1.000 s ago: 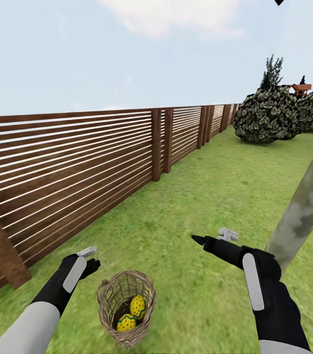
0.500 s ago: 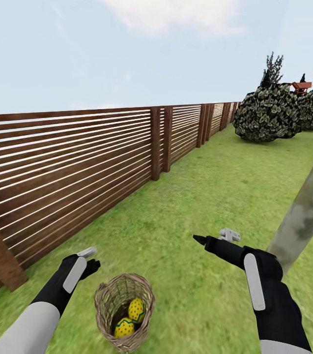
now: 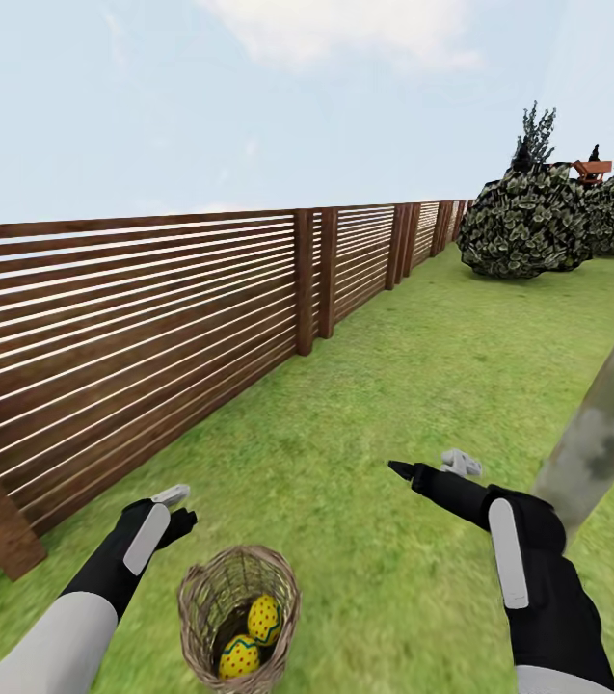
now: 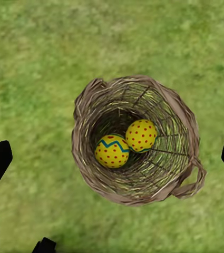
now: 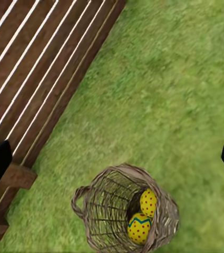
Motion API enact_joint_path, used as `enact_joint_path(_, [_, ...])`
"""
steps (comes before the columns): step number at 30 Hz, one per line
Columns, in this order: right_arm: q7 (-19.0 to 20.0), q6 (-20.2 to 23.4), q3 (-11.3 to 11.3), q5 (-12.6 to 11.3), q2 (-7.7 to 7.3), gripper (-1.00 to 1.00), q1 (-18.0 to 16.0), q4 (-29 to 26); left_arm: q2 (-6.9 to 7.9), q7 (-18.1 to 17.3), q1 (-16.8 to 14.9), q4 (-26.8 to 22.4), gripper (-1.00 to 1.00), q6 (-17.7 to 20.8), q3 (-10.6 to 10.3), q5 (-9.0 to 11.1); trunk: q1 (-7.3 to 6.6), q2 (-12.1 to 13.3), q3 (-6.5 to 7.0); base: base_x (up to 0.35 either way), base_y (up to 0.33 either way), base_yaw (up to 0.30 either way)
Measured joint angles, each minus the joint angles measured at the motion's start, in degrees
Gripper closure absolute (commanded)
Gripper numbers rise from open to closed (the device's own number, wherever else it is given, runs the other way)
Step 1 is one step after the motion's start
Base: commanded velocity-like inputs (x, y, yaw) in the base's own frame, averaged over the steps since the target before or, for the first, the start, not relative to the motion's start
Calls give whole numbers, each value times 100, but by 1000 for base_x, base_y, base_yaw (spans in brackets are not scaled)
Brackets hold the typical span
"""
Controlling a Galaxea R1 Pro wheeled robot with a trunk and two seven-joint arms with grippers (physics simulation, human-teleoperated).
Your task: Take the three Easter eggs out of the wicker basket on the lawn in the garden, then place them on the lawn next to a single tree (choose any tree) so that all three eggs are next to the same tree and none are left in the basket.
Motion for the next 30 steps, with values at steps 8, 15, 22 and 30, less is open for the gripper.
enact_joint_path(8, [-36, 308, -295, 23, 0, -100, -27, 11, -1, -2, 0, -1, -100, 0, -1, 0, 1, 0, 0, 61, 5, 0])
enact_joint_path(15, [-47, 308, -320, 16, 1, -100, -36, 7, -4, -7, 0, 3, -100, 0, -8, -1, 1, 0, 0, 53, -59, 0])
enact_joint_path(22, [-48, 308, -322, 2, 1, -100, -37, 3, -3, -8, -1, 7, -100, 0, -3, -2, 2, 0, 0, 7, -8, -38])
enact_joint_path(30, [-44, 307, -328, 8, 0, -100, -36, 3, -2, -7, -2, 8, -100, -1, 1, -1, 2, 0, 0, 1, 140, -232])
